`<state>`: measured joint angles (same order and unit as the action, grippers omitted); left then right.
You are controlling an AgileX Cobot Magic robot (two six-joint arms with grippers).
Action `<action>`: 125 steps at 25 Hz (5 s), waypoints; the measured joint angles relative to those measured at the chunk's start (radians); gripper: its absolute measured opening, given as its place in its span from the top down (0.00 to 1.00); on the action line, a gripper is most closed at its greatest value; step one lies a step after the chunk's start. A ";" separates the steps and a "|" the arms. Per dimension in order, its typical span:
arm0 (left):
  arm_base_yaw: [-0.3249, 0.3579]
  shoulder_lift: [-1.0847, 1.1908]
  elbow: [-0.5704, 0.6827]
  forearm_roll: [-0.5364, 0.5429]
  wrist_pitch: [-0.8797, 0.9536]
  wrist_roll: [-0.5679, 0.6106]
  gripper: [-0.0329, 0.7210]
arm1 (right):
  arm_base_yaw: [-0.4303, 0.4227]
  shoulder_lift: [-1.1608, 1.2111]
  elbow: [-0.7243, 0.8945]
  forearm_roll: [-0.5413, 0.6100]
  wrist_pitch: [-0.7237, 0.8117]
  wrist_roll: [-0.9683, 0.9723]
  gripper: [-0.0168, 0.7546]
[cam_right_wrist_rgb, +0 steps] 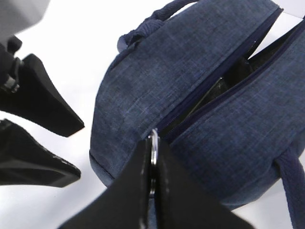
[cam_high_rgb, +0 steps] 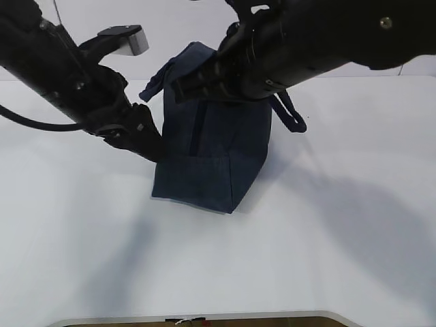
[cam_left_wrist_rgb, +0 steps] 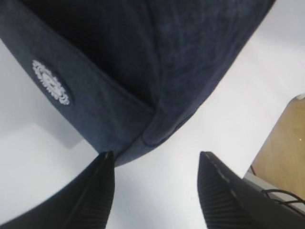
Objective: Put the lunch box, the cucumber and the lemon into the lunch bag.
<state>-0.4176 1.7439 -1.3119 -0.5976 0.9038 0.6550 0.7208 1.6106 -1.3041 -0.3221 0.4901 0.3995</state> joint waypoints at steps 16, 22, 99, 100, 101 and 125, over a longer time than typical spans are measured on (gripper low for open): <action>0.000 0.000 0.164 -0.334 -0.248 0.390 0.50 | 0.000 0.000 -0.001 0.039 0.007 0.000 0.97; 0.000 0.000 0.194 -0.401 -0.293 0.459 0.65 | 0.000 0.000 -0.002 0.049 0.010 0.000 0.97; -0.003 0.001 0.204 -0.401 -0.246 0.545 0.96 | -0.047 0.211 -0.389 -0.100 0.323 -0.018 0.97; -0.003 0.001 0.207 -0.403 -0.250 0.545 0.96 | -0.050 0.211 -0.391 -0.082 0.328 -0.018 0.97; -0.003 0.001 0.214 -0.407 -0.254 0.545 0.96 | -0.053 0.211 -0.391 -0.062 0.333 -0.018 0.97; -0.003 0.001 0.262 -0.523 -0.362 0.555 0.96 | -0.064 0.211 -0.418 0.193 0.365 -0.083 0.97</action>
<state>-0.4202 1.7448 -1.0495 -1.1206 0.5420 1.2097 0.6570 1.8211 -1.7223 -0.1295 0.8555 0.3166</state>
